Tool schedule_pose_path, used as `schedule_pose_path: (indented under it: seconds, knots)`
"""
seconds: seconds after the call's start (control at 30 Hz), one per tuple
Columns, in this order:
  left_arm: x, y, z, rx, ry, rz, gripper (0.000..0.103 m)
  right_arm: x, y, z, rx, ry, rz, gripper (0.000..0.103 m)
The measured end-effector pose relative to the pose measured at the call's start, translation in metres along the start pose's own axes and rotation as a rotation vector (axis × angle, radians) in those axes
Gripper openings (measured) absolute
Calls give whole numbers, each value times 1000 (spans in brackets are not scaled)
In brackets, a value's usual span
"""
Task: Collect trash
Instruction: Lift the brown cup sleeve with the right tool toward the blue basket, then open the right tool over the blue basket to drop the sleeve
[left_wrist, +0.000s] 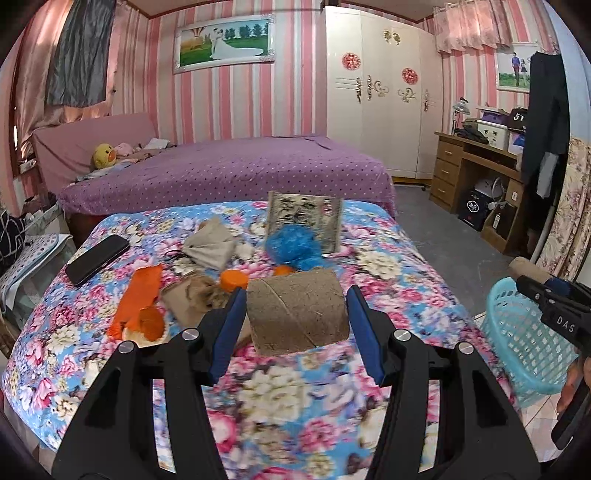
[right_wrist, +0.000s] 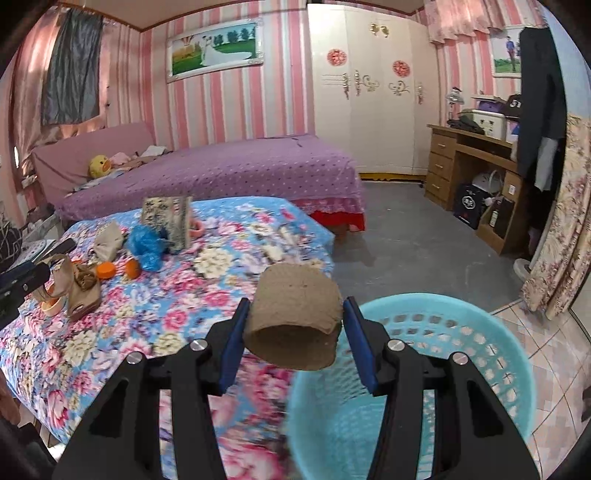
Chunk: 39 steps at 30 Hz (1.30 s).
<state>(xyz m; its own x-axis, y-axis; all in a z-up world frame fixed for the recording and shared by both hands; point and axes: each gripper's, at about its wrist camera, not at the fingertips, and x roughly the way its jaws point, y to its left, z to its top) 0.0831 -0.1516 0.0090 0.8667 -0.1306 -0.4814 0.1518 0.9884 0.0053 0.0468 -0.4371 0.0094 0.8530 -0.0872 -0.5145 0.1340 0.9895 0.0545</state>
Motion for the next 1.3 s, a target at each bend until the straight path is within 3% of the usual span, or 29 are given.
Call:
schedule_pose_path:
  seconds: [0.13, 0.37, 0.7, 1.1, 1.13, 1.2, 1.3]
  knots:
    - [5, -29, 0, -18, 13, -47, 55, -5, -31, -5, 2, 9, -39, 51]
    - [12, -99, -3, 40, 4, -143, 55, -2, -86, -20, -46, 59, -112, 51]
    - [26, -191, -19, 104, 37, -277, 55, -4, -160, -38, 39, 81, -163, 51]
    - [45, -271, -28, 207, 78, -326, 56, -6, -187, -43, 141, 58, -176, 51]
    - [48, -274, -27, 215, 91, -333, 57, -6, -186, -43, 143, 56, -173, 51]
    - [53, -270, -25, 204, 106, -334, 75, -5, -185, -42, 141, 58, -171, 51]
    - [57, -260, -23, 181, 105, -326, 82, -4, -183, -44, 128, 65, -172, 51]
